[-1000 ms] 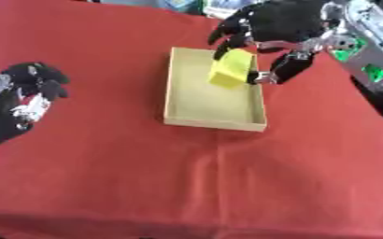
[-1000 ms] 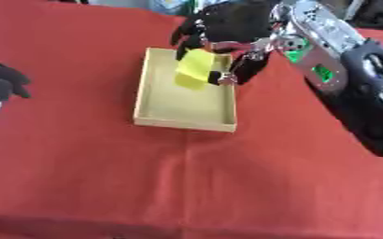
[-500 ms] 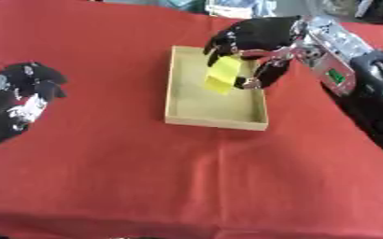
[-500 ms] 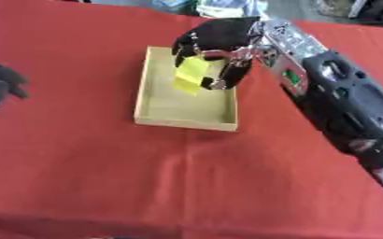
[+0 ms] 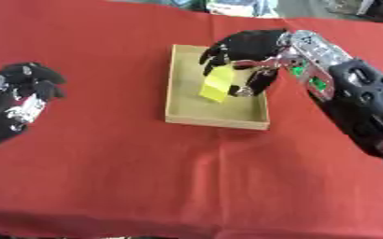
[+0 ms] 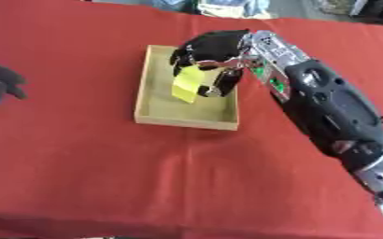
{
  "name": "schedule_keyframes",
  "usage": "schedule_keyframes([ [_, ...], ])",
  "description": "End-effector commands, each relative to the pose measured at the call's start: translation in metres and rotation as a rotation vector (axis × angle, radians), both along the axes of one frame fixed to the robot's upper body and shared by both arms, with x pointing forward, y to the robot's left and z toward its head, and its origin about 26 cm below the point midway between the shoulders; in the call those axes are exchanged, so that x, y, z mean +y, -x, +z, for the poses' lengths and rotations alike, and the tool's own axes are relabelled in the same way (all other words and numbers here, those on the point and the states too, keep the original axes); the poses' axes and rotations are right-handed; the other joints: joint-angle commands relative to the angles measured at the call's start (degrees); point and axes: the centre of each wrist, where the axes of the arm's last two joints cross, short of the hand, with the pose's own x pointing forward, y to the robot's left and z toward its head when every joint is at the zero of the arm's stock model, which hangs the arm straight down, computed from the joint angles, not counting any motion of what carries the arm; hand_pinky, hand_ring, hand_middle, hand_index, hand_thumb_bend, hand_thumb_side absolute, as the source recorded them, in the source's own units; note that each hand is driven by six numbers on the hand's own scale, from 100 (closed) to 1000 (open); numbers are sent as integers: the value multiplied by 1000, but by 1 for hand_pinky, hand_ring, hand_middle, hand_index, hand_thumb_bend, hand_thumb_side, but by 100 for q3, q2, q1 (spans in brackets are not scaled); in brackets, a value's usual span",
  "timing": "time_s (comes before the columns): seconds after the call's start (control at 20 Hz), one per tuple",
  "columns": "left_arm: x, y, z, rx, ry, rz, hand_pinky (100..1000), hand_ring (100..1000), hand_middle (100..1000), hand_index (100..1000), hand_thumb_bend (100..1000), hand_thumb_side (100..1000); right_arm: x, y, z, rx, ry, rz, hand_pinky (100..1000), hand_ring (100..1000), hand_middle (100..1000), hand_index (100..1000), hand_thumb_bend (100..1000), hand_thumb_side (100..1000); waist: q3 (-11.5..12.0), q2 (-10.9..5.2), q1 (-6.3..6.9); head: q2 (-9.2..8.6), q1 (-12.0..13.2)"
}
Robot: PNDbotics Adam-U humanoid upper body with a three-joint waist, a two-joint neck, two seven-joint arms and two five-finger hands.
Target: Pick up objects on the table and place them in the box.
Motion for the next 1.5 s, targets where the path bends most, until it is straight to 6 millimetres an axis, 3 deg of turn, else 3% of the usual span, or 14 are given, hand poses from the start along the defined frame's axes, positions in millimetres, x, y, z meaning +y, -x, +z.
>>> schedule_keyframes([
  [0.05, 0, 0, 10, -30, -7, -10, 711, 600, 641, 687, 154, 605, -4, 0, 15, -34, 30, -14, 864, 920, 896, 911, 257, 105, -8, -81, 35, 12, -9],
  [0.3, 0, 0, 10, -29, -7, -8, 711, 600, 641, 687, 154, 605, -6, 3, 21, -27, 71, -39, 882, 939, 923, 999, 379, 112, -25, -81, 36, 11, 1],
  [0.7, 3, 0, 8, -23, -9, -1, 711, 600, 641, 687, 154, 605, -9, 20, 46, -45, 100, -49, 899, 950, 937, 1000, 420, 123, -88, -117, 37, 13, 26],
  [1.1, 7, 1, 5, -12, 2, 19, 711, 599, 640, 686, 151, 606, -25, 53, 77, -108, -73, -36, 858, 920, 899, 989, 333, 100, -253, -181, 63, 28, 93],
  [1.5, 10, 2, 3, -7, 10, 36, 711, 599, 640, 685, 152, 605, -48, 102, 86, -112, -317, -37, 813, 900, 874, 978, 242, 103, -455, -209, 119, 29, 158],
])
